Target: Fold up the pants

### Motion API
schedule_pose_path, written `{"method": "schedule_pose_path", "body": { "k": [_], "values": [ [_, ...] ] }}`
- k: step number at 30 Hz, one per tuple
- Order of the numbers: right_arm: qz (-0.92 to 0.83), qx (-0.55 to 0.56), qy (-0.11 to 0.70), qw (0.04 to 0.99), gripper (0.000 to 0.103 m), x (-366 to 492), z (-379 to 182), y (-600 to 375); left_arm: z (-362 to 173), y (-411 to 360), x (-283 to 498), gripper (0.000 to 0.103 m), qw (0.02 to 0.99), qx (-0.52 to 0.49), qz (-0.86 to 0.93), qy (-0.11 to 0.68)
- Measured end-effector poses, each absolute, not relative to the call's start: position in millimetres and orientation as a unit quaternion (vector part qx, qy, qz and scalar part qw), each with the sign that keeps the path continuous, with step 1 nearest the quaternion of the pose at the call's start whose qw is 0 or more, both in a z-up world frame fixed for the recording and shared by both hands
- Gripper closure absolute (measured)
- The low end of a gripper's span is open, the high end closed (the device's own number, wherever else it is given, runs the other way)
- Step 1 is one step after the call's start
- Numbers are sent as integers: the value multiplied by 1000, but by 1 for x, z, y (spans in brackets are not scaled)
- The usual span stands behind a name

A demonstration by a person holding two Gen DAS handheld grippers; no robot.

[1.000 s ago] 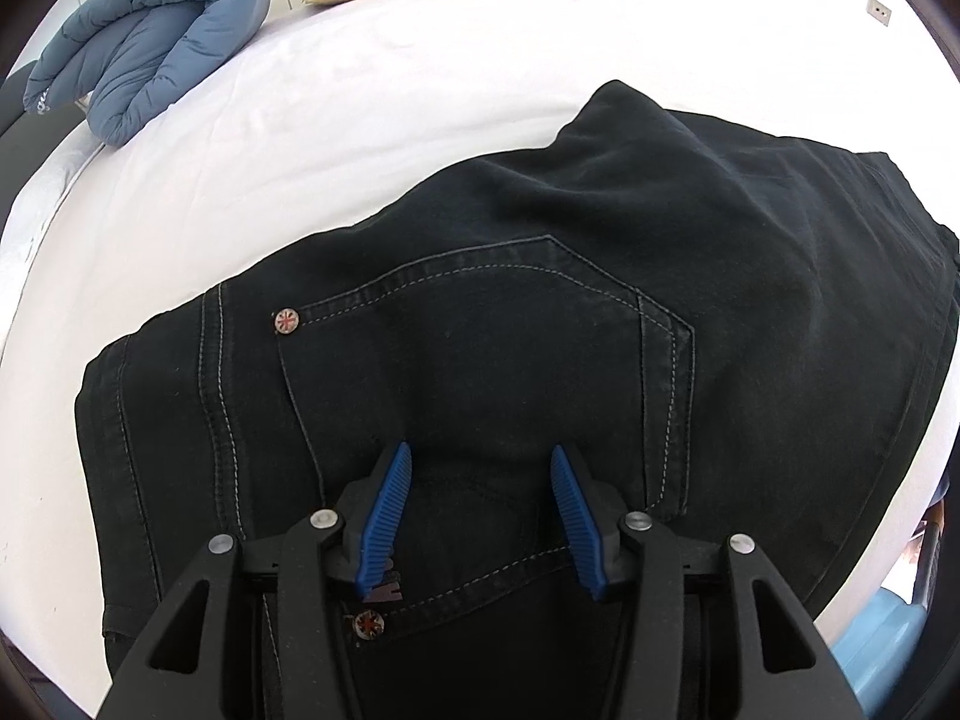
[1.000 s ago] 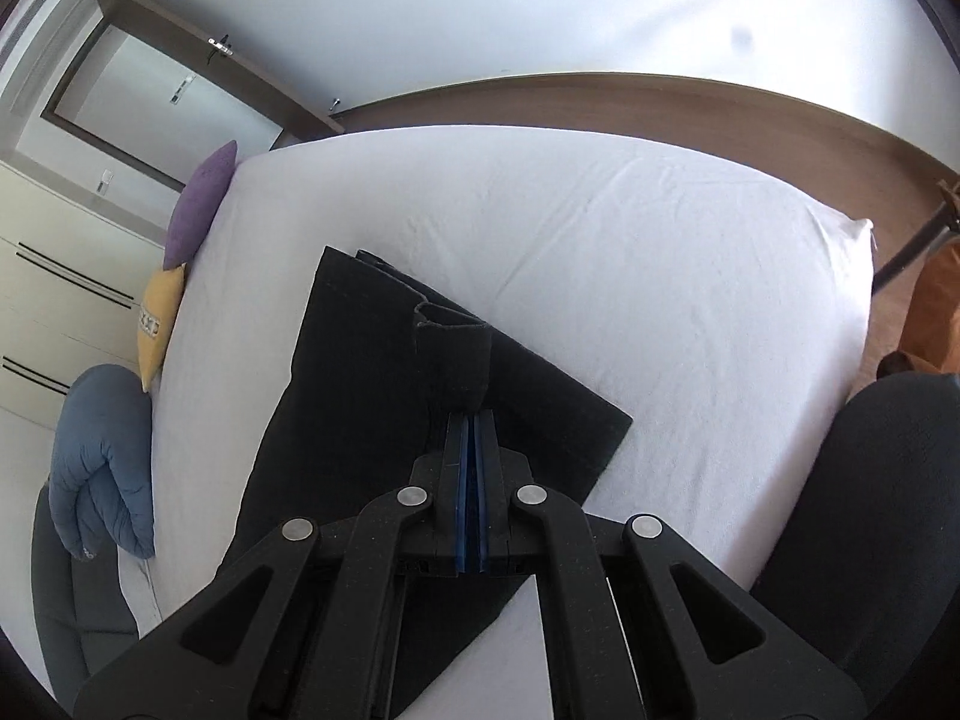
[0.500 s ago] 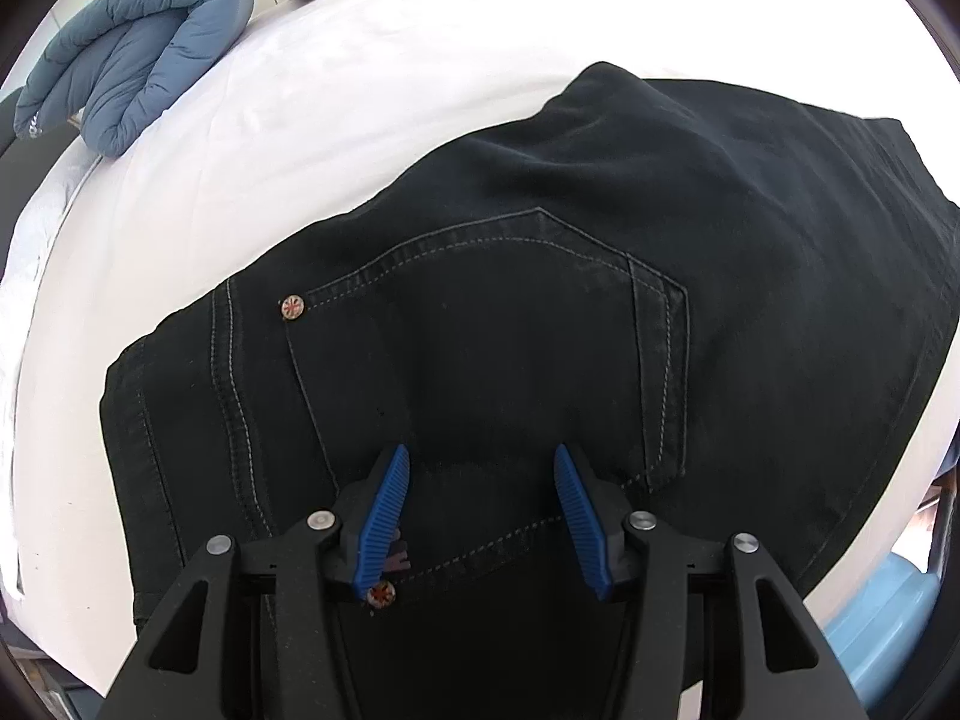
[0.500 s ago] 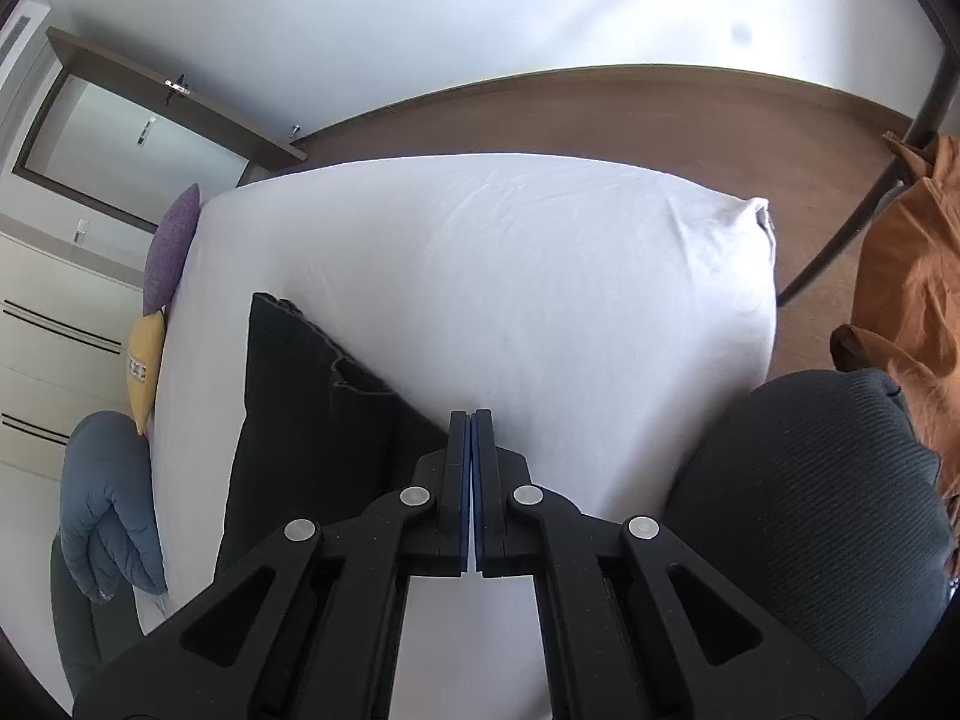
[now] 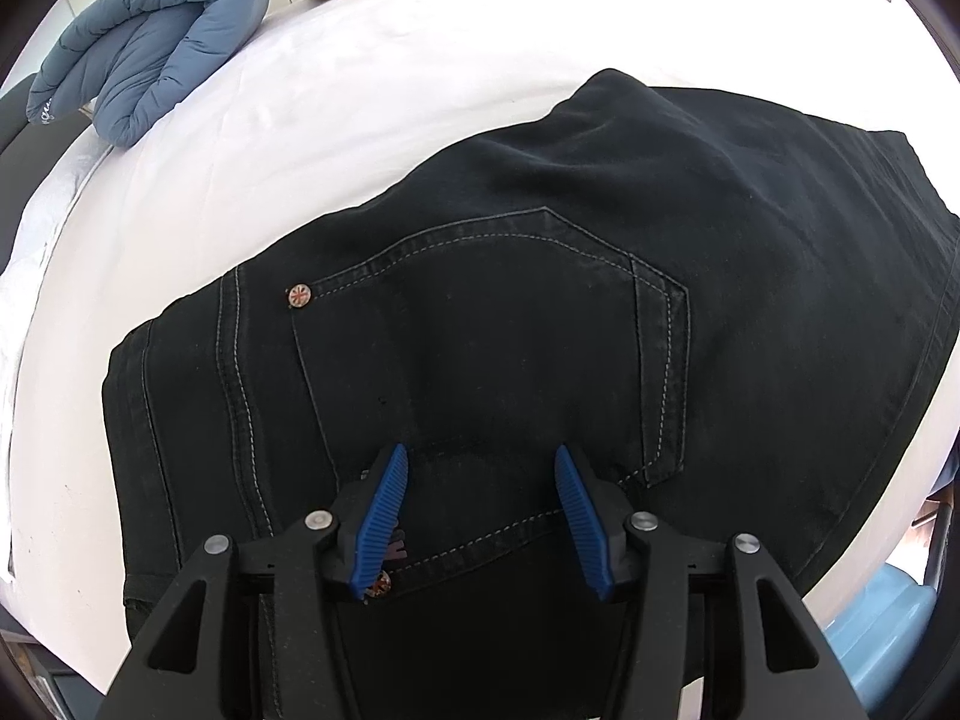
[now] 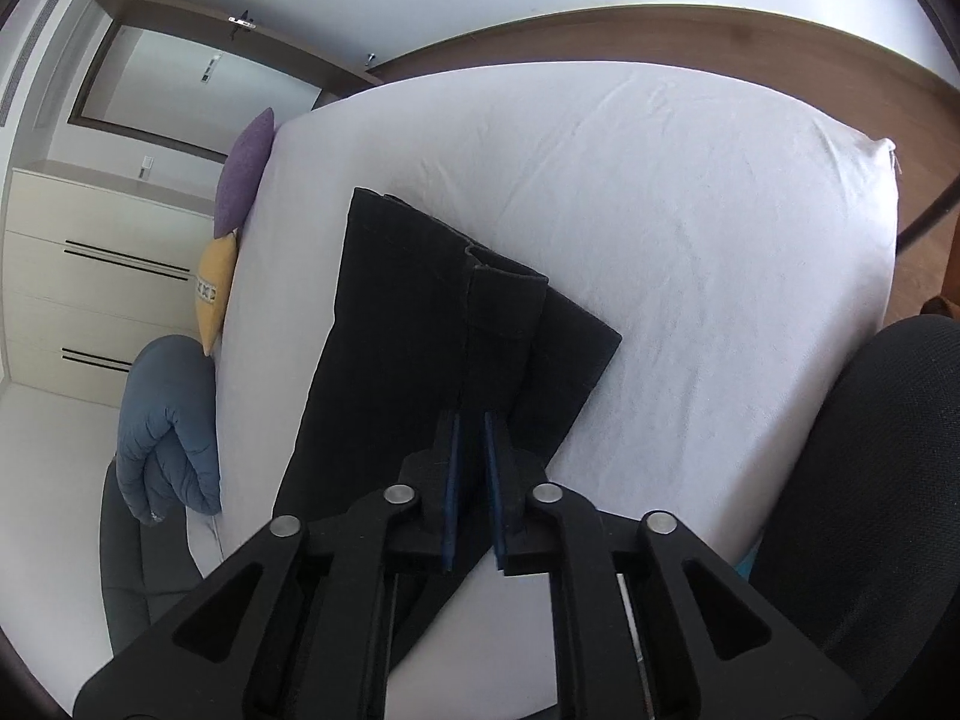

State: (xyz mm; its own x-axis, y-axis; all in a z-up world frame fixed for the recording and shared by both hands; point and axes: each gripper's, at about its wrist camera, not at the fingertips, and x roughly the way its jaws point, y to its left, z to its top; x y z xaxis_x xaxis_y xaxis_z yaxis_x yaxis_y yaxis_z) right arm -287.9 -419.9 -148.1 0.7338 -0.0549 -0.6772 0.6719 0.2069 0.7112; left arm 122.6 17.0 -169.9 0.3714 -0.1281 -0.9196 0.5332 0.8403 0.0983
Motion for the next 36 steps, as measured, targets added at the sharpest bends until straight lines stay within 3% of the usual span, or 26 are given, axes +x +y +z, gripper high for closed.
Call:
{"method": "schedule_pose_path", "body": {
  "k": [1, 2, 3, 6, 8, 12, 25, 29, 30, 31, 36],
  "values": [
    [-245, 581, 264, 730, 71, -284, -150, -419, -170, 17, 123, 48, 806, 193, -206, 521],
    [-243, 589, 259, 726, 45, -278, -154, -416, -172, 23, 117, 48, 806, 192, -207, 520],
    [-243, 599, 245, 722, 31, -282, -152, -412, -172, 25, 115, 48, 806, 191, -208, 520],
    [-253, 591, 219, 734, 30, -290, -141, -413, -173, 31, 112, 48, 807, 192, -209, 517],
    [-233, 599, 215, 735, 34, -287, -141, -417, -173, 31, 111, 47, 808, 190, -209, 517],
    [-207, 611, 218, 732, 54, -284, -140, -417, -173, 32, 111, 46, 810, 188, -207, 516],
    [-203, 649, 235, 694, 55, -256, -167, -422, -173, 31, 109, 46, 810, 188, -205, 517],
    [-180, 660, 239, 689, 77, -241, -178, -418, -172, 29, 109, 46, 808, 190, -205, 518],
    [-178, 663, 240, 687, 93, -240, -180, -417, -172, 28, 109, 46, 808, 191, -205, 518],
    [-178, 662, 245, 686, 101, -238, -182, -417, -172, 27, 109, 46, 807, 192, -205, 519],
    [-202, 643, 258, 692, 102, -241, -176, -414, -171, 22, 108, 45, 800, 206, -208, 524]
  ]
}}
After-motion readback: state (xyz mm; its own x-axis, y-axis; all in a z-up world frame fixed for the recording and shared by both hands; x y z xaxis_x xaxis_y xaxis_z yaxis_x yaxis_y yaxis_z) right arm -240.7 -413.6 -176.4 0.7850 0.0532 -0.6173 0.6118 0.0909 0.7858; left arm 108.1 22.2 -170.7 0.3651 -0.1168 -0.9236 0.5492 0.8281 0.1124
